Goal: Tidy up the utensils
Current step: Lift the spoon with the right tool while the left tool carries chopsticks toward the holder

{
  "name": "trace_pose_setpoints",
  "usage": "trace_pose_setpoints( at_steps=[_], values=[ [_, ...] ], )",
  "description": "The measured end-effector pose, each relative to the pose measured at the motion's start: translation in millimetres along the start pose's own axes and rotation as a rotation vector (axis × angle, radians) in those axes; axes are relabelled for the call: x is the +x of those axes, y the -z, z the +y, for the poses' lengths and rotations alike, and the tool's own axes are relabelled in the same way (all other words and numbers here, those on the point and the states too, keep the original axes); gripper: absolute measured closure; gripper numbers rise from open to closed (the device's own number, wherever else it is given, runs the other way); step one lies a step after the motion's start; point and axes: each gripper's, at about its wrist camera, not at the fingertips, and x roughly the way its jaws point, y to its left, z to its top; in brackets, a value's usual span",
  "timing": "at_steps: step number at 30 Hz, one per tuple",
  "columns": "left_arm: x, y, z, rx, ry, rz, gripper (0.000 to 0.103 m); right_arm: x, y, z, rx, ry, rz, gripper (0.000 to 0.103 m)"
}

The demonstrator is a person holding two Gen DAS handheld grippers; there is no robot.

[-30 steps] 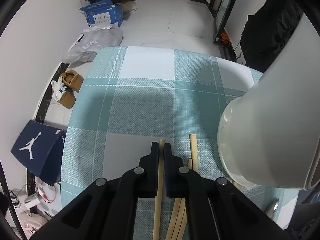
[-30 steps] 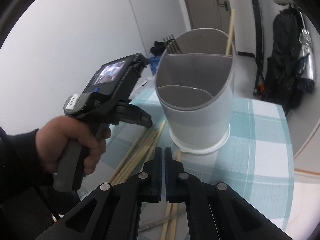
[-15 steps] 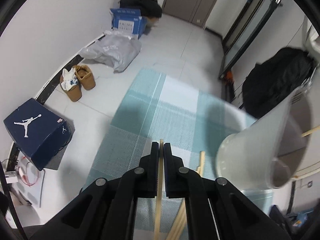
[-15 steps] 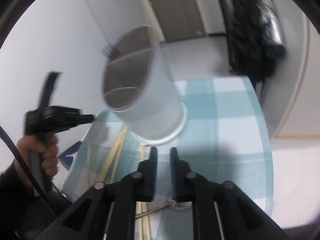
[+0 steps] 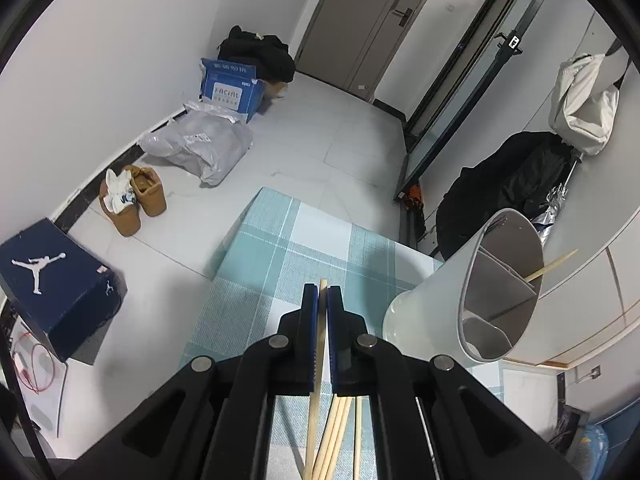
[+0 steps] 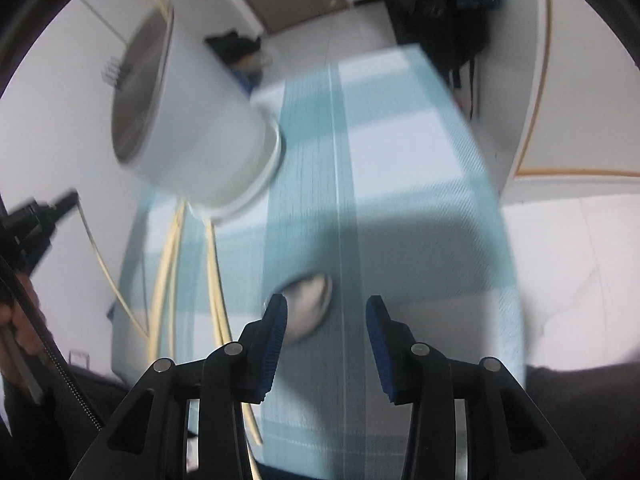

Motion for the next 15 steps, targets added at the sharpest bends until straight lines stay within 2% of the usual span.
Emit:
trace_pose_setpoints(
  at_steps=[5,9,11,13,15],
  values=[
    [-4,0,5,-0.006,0.019,-0.006,0.102,8,1,24,-0.13,0.069,-0.042,0.057],
    [-7,1,7,-0.009,0.027,-0.008,0.102,18,5,48,-0.279,0.164,-0.062,0.056],
    [-9,2,8,-0.012,0.027,-0.01,0.102,23,7,57,-0.324,0.2,-0.072,0.059],
    [-10,3,10,-0.023,0.033,-0.009,0.102,24,6,61,-0.32,0.208,-0.084,0.071],
    [-10,3,10,-0.029,0.034,-0.009,0.102,24,5,62,-0.316,0.212,-0.092,0.079]
  ],
)
